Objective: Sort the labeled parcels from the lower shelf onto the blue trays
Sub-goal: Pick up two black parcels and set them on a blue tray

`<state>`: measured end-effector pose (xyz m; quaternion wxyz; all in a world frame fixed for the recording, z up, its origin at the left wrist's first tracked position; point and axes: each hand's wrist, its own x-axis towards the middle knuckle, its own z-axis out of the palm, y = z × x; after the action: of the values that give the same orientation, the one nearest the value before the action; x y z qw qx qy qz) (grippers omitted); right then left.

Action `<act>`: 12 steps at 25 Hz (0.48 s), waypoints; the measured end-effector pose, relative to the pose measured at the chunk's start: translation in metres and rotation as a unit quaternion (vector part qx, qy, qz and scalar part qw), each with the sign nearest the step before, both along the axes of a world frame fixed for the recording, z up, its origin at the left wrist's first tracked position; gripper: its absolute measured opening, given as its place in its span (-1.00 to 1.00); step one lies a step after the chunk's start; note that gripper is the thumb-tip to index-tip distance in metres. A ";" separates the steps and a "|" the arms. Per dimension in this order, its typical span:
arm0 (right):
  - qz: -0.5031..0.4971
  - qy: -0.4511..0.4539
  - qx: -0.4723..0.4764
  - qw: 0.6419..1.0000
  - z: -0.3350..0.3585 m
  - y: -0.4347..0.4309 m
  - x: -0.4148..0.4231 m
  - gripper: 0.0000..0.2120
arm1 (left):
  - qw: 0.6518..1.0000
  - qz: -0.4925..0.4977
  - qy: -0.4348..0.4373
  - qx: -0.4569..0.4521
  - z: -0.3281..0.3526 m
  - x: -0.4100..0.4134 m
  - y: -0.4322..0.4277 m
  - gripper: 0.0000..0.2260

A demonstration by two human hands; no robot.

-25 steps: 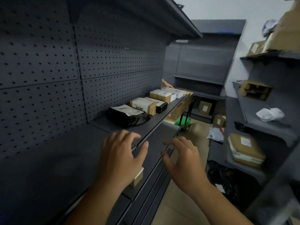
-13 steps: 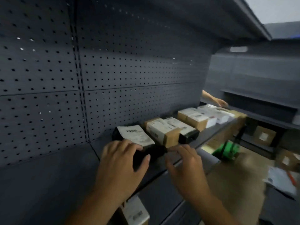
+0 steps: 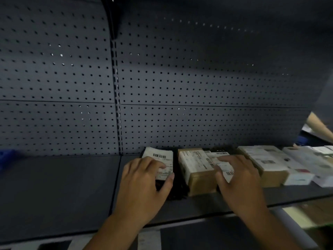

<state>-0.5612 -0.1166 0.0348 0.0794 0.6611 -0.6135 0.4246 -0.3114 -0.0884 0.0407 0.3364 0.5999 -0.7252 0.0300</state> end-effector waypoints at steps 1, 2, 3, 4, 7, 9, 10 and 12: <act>-0.022 -0.005 0.010 1.000 -0.005 -0.003 -0.011 -0.76 | 1.000 0.009 0.012 0.004 -0.002 0.003 0.000 -0.57; -0.048 -0.014 0.034 0.998 -0.011 -0.005 -0.023 -0.71 | 0.999 0.024 0.037 0.009 -0.004 0.007 0.000 -0.56; -0.071 -0.018 0.063 0.995 -0.016 -0.006 -0.034 -0.64 | 0.996 0.044 0.076 0.013 -0.007 0.013 -0.001 -0.57; -0.091 -0.018 0.093 0.991 -0.021 -0.006 -0.044 -0.56 | 0.991 0.065 0.116 0.019 -0.010 0.017 -0.001 -0.58; -0.115 -0.045 0.189 0.974 -0.034 -0.010 -0.062 -0.36 | 0.979 0.120 0.145 0.079 -0.019 0.020 -0.006 -0.43; -0.100 -0.076 0.228 0.966 -0.039 -0.013 -0.066 -0.24 | 0.978 0.135 0.125 0.102 -0.024 0.017 -0.009 -0.32; -0.095 -0.083 0.240 0.963 -0.041 -0.015 -0.067 -0.17 | 0.975 0.138 0.130 0.111 -0.026 0.016 -0.011 -0.28; -0.100 -0.087 0.257 0.957 -0.042 -0.020 -0.067 -0.08 | 0.966 0.146 0.159 0.140 -0.029 0.015 -0.016 -0.19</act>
<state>-0.6286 -0.1363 -0.0069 -0.1053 0.5550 -0.7693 0.2985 -0.2961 -0.1039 0.0122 0.3517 0.7374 -0.5642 -0.1190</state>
